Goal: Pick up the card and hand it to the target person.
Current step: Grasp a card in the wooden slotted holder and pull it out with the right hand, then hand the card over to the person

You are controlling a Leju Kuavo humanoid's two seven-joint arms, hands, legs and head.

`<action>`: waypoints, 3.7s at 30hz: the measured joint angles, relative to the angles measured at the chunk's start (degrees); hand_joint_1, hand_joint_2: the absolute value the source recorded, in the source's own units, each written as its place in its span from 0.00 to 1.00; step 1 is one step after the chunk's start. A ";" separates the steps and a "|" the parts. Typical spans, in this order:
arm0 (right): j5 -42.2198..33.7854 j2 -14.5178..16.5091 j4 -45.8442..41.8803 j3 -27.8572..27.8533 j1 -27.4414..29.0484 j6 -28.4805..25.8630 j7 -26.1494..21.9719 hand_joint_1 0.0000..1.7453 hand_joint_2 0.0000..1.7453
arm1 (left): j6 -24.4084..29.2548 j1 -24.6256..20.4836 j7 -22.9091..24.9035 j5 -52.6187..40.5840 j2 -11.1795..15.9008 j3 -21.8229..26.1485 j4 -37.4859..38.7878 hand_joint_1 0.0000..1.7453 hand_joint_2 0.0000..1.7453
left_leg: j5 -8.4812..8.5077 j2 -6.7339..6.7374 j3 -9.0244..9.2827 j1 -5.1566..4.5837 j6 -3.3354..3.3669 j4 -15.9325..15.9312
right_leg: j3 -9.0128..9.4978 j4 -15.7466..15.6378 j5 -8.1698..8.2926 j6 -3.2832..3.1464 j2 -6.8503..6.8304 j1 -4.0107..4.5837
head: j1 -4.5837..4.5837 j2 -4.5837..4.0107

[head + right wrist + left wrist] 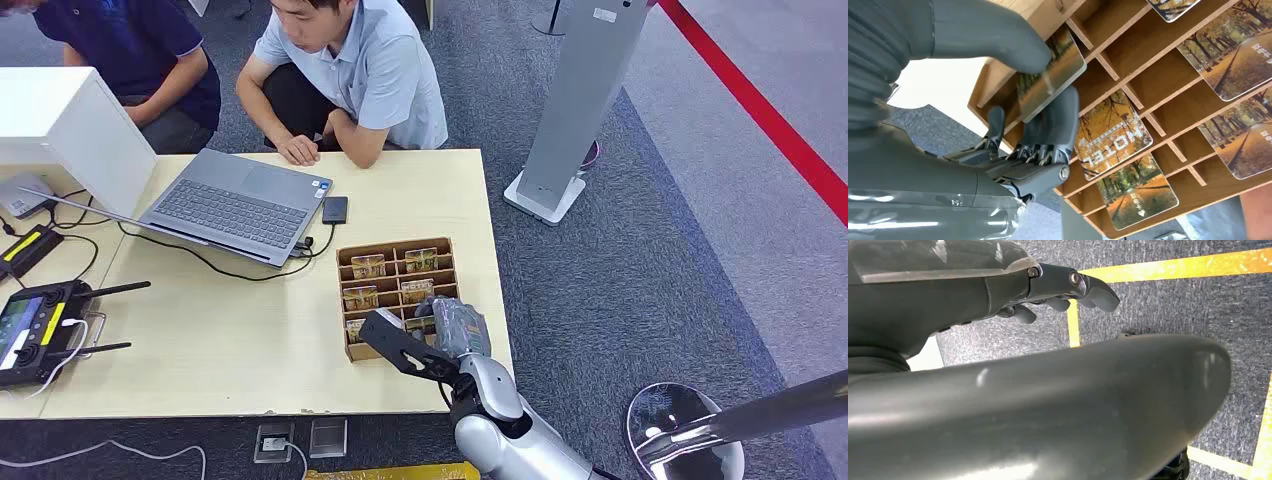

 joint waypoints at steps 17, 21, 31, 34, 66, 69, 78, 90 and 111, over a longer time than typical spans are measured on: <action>-0.06 0.00 0.00 0.02 0.01 0.02 0.45 0.63 1.00 | -0.02 0.00 0.00 0.00 0.00 0.00 0.00 0.00 0.00 | 0.00 0.00 0.01 0.00 0.00 0.00 | 0.00 0.00 0.00 0.00 0.00 0.00 | 0.01 0.00; -0.08 0.00 0.00 0.01 0.02 0.02 0.47 0.75 1.00 | -0.02 0.00 -0.01 0.00 0.00 0.00 0.00 0.00 0.00 | 0.00 0.00 0.01 0.00 0.00 0.00 | 0.00 0.00 0.00 0.00 0.00 0.00 | -0.01 0.00; -0.12 -0.08 -0.02 0.00 0.12 0.03 0.69 1.00 1.00 | 0.01 0.00 -0.01 0.00 0.00 0.00 0.00 0.00 0.00 | 0.00 0.00 0.02 0.00 0.00 0.00 | 0.00 0.00 0.00 0.00 0.00 0.00 | -0.01 0.00; -0.11 -0.09 -0.02 0.00 0.13 0.04 0.78 1.00 1.00 | 0.16 0.00 -0.01 0.00 0.00 0.00 0.00 0.00 0.00 | 0.00 0.00 0.03 0.00 0.00 0.00 | 0.01 0.00 0.00 0.00 0.00 0.00 | -0.01 0.00; 4.36 -3.22 -18.03 0.93 -6.48 -1.19 -11.03 1.00 1.00 | -0.61 0.04 -1.70 -0.14 0.02 -0.01 0.00 0.00 0.00 | 0.01 0.00 0.01 0.00 0.00 0.00 | 0.04 0.01 0.02 0.00 0.01 0.00 | 0.01 0.00; 2.31 -1.88 -15.56 1.56 -11.20 -0.49 -14.02 1.00 1.00 | -0.73 -0.06 -1.95 -0.73 0.02 -0.02 0.00 0.00 0.00 | 0.03 0.00 0.00 0.00 -0.03 0.00 | 0.04 0.04 0.03 -0.01 0.01 0.00 | 0.01 0.00; 0.49 7.73 12.86 5.62 -29.66 -1.97 -22.88 1.00 1.00 | -1.33 -0.51 -2.84 -1.45 0.02 -0.13 0.00 0.00 0.00 | 0.08 -0.05 -0.03 0.00 -0.05 0.00 | 0.02 0.13 0.03 -0.02 -0.08 0.00 | -0.07 0.00; 3.52 12.63 34.99 9.28 -37.01 -1.31 -22.41 0.00 1.00 | -2.11 -0.50 -2.64 -0.95 0.02 -0.67 0.00 0.00 0.00 | 0.08 -0.04 -0.04 0.00 -0.05 0.02 | -0.01 0.08 0.03 -0.02 -0.07 0.00 | 0.07 0.00; -3.51 9.65 30.21 9.21 -39.97 -5.35 -19.08 0.00 1.00 | -1.99 -0.13 -3.63 2.57 0.07 -0.74 0.00 0.00 0.00 | 0.08 -0.01 0.00 0.00 -0.05 0.06 | -0.04 0.08 0.04 -0.02 -0.02 0.00 | 0.02 0.00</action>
